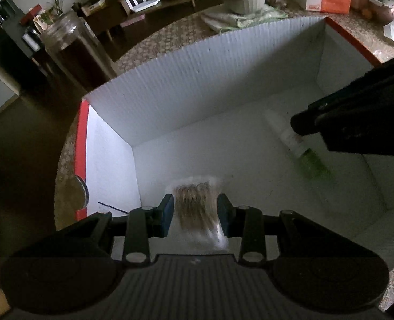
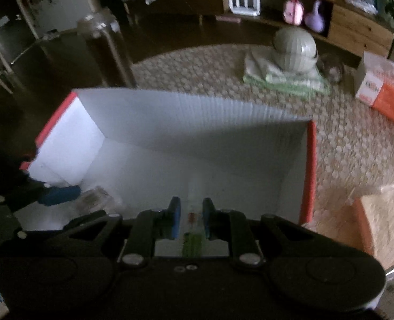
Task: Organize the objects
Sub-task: 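Open both grippers to drop the swab bag and tube into the box, then move both grippers back toward the pig plush and red figurine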
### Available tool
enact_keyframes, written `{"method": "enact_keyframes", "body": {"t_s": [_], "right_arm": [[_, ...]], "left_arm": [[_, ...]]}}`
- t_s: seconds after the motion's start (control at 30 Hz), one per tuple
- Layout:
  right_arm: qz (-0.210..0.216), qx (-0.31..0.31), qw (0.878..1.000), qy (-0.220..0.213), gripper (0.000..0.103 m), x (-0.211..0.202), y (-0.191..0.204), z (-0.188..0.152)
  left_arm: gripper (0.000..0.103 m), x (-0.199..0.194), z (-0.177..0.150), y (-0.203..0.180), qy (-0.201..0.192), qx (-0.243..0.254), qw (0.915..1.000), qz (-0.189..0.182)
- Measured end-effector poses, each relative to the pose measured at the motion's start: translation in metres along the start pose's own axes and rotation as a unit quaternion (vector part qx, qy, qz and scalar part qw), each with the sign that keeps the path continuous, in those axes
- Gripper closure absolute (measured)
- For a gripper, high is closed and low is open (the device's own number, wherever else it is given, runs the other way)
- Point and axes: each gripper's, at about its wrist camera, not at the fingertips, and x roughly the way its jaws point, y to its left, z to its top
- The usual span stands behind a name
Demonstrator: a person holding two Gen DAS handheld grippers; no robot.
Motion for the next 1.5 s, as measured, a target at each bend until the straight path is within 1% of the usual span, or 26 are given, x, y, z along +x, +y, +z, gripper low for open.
{"method": "enact_keyframes", "body": {"t_s": [0.07,0.13,0.27,0.3,0.37,0.4,0.43,0.6,0.77,0.87,1.1,1.2,1.3,1.37,1.4,1.43,1.5], "right_arm": [[-0.002,0.004,1.0,0.007,0.086,0.005,0.0,-0.002],[-0.006,0.004,1.0,0.01,0.083,0.008,-0.001,-0.004],[0.001,0.006,1.0,0.017,0.079,0.007,-0.002,-0.009],[0.003,0.005,1.0,0.018,0.079,0.006,-0.002,-0.01],[0.013,-0.001,1.0,0.015,0.077,0.001,-0.001,-0.014],[0.016,-0.004,1.0,0.013,0.077,-0.003,0.0,-0.016],[0.019,-0.006,1.0,0.009,0.076,-0.007,0.0,-0.018],[0.034,-0.014,0.999,-0.015,0.073,-0.035,-0.002,-0.027],[0.054,-0.021,0.998,-0.04,0.066,-0.067,-0.007,-0.04],[0.059,-0.036,0.996,-0.055,0.061,-0.086,-0.005,-0.049],[0.07,-0.048,0.992,-0.089,0.057,-0.128,-0.013,-0.077],[0.069,-0.049,0.991,-0.102,0.053,-0.144,-0.02,-0.086],[0.073,-0.042,0.99,-0.112,0.048,-0.157,-0.03,-0.099],[0.073,-0.04,0.989,-0.119,0.041,-0.165,-0.035,-0.107],[0.073,-0.04,0.989,-0.123,0.039,-0.169,-0.038,-0.111],[0.073,-0.04,0.988,-0.128,0.037,-0.172,-0.04,-0.116],[0.076,-0.037,0.987,-0.135,0.036,-0.179,-0.045,-0.123]], "left_arm": [[0.068,0.002,0.001,0.0,0.004,-0.001,1.0,-0.008],[0.068,0.003,0.001,0.001,0.009,-0.005,0.9999,-0.013],[0.066,0.001,-0.001,-0.001,0.0,-0.007,0.9999,-0.011],[0.062,-0.001,-0.002,-0.001,-0.005,-0.01,0.9999,-0.011],[0.052,-0.004,-0.004,0.0,-0.015,-0.017,0.9997,-0.009],[0.043,-0.008,-0.006,0.0,-0.022,-0.02,0.9995,-0.008],[0.038,-0.011,-0.007,0.001,-0.028,-0.022,0.9994,-0.006],[0.037,-0.034,-0.012,0.001,-0.046,-0.031,0.9984,-0.005],[0.037,-0.056,-0.017,0.003,-0.064,-0.054,0.9964,-0.011],[0.037,-0.07,-0.02,0.002,-0.076,-0.068,0.9947,-0.015],[0.037,-0.109,-0.034,-0.008,-0.113,-0.087,0.9894,-0.025],[0.026,-0.126,-0.04,-0.014,-0.135,-0.093,0.9861,-0.03],[0.026,-0.141,-0.045,-0.025,-0.154,-0.088,0.9837,-0.03],[0.025,-0.149,-0.049,-0.031,-0.161,-0.091,0.9822,-0.035],[0.023,-0.153,-0.051,-0.035,-0.163,-0.092,0.9815,-0.039],[0.021,-0.155,-0.053,-0.038,-0.166,-0.094,0.9807,-0.041],[0.02,-0.161,-0.056,-0.045,-0.175,-0.098,0.9786,-0.044]]}}
